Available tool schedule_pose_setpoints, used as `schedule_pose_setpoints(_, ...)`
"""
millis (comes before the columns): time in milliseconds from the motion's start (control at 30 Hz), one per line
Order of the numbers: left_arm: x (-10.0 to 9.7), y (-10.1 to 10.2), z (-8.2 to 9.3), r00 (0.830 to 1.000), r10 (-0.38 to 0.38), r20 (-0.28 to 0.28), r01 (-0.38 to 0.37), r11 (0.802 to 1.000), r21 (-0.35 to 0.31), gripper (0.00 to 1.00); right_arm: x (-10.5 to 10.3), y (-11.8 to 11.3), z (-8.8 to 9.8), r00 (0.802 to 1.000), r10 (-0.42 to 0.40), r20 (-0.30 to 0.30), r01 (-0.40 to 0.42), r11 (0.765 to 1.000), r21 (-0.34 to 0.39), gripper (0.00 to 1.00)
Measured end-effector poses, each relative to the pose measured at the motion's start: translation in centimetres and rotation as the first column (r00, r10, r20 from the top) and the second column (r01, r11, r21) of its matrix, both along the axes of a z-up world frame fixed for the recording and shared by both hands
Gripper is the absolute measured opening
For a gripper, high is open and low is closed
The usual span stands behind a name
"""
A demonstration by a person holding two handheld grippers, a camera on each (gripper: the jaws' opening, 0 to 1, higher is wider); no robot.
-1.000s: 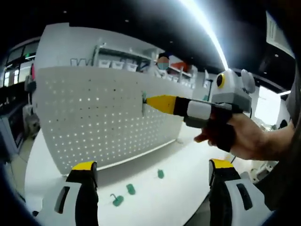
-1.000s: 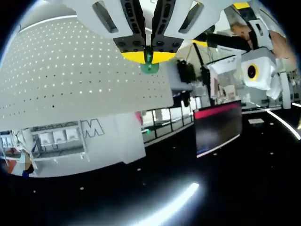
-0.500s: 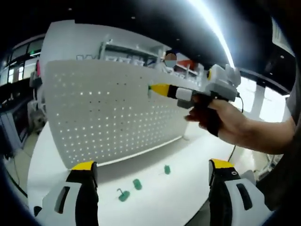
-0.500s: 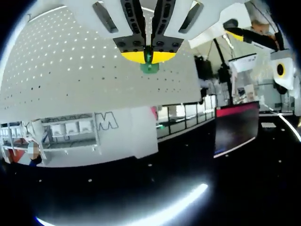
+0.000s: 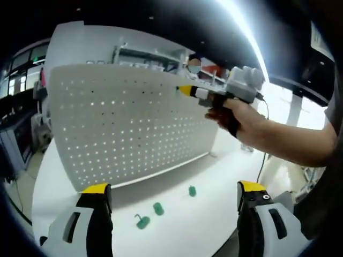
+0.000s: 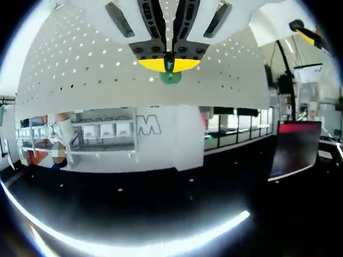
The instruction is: Insert the hook assembly into the mounting plate slot until the hook locks in place.
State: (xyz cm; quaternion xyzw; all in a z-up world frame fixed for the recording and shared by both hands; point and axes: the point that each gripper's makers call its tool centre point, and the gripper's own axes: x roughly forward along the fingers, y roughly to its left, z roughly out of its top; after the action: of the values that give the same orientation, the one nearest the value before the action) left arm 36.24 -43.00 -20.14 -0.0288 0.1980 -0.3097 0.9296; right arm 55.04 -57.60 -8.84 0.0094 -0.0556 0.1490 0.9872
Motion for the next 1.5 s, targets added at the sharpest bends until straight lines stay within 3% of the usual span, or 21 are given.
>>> schedule_pose_setpoints(400,0.4,0.6,-0.6,1.0,0.015,-0.018,-0.015,1.0,-0.002,0.97,1.5,-2.2,0.2,0.992,-0.12,0.031,0.12,0.993,-0.013,0.0)
schedule_pose_setpoints(567,0.5,0.8,-0.7,1.0,0.018,-0.024,-0.018,1.0,-0.003,0.97,2.0,-3.1,-0.4,0.991,-0.131,0.013,0.131,0.991,0.01,0.0)
schedule_pose_setpoints(1000,0.8,1.3,-1.2,0.999,0.029,-0.039,-0.03,1.0,-0.004,0.95,2.0,-3.4,-0.6,0.988,-0.151,0.035,0.151,0.988,0.012,0.0)
schedule_pose_setpoints(1500,0.8,1.6,-1.8,0.998,0.039,-0.058,-0.039,0.999,0.002,0.94,2.4,-3.4,-1.4,0.986,-0.165,0.033,0.166,0.986,-0.032,0.0)
